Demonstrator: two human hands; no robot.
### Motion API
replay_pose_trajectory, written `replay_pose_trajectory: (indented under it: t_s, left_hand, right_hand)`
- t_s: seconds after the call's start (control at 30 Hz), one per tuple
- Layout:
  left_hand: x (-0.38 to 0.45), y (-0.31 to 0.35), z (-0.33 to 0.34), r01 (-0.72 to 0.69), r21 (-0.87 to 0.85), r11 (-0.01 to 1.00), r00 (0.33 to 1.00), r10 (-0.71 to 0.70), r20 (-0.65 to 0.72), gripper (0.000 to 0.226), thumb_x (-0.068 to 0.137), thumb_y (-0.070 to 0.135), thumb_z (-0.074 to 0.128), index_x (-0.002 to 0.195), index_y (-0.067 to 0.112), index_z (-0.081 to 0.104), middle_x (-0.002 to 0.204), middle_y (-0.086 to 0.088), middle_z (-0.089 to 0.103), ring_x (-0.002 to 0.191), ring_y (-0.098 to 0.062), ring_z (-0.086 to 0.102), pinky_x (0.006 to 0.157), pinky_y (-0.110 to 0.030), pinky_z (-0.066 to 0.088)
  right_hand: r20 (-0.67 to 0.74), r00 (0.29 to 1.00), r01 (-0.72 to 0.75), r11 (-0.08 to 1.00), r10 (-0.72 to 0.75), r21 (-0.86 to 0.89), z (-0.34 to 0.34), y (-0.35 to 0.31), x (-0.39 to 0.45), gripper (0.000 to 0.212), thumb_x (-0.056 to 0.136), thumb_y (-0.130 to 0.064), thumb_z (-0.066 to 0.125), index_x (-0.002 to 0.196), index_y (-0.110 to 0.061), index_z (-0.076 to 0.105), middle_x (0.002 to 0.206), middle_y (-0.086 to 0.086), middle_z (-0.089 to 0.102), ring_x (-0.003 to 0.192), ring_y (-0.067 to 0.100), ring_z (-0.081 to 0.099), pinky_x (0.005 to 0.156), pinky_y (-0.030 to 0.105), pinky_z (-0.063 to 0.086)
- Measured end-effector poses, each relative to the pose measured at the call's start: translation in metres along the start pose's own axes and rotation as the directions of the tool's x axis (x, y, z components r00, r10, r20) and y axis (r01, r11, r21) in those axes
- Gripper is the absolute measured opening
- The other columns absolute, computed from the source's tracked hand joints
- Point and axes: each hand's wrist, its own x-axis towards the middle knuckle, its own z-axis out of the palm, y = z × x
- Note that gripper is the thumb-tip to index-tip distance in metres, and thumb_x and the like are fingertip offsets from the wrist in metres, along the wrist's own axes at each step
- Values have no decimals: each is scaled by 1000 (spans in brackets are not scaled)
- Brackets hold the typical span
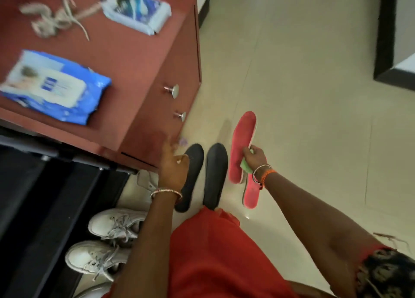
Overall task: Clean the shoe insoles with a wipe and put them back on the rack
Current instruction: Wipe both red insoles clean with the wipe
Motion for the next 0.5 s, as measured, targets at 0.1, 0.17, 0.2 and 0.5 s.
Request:
replay_pose_trajectory:
  t_s: [0.1, 0.17, 0.2, 0.5]
  left_hand:
    - [-20, 28, -19, -12, -169, 986, 998, 0, -70, 64, 89, -9, 50, 144, 14, 26, 117, -9, 49, 91, -10, 53, 86, -40, 48]
    - [-36, 54, -36, -19, -270, 963, 988, -23, -153, 62, 91, -1, 52, 144, 17, 25, 117, -5, 46, 88, -11, 53, 80, -40, 48]
    - [-44, 66, -43, -15, -320, 947, 982, -47, -185, 61, 93, 5, 53, 144, 20, 24, 118, -3, 46, 88, -9, 53, 75, -35, 47]
    - [-196, 136, -157, -40, -878, 476, 999, 6, -41, 42, 97, 38, 35, 102, 11, 68, 95, -10, 68, 86, -23, 63, 77, -31, 53]
  right_hand:
    - [137, 987, 64, 985, -86, 160, -11, -61, -33, 24, 93, -9, 49, 69, -11, 53, 46, -5, 55, 37, 3, 48, 39, 14, 39]
    - [221, 961, 113, 963, -169, 243, -15, -104, -67, 27, 91, -6, 49, 65, -14, 51, 41, -11, 53, 40, 6, 50, 40, 15, 40]
    - [264, 940, 140, 948, -218, 287, -16, -122, -85, 27, 90, -5, 48, 65, -14, 51, 46, -10, 56, 44, 9, 53, 44, 17, 41]
    - [674, 534, 209, 852, -510, 480, 20, -198, -320, 17, 87, 0, 47, 79, -10, 57, 73, 9, 62, 65, 20, 57, 65, 30, 46]
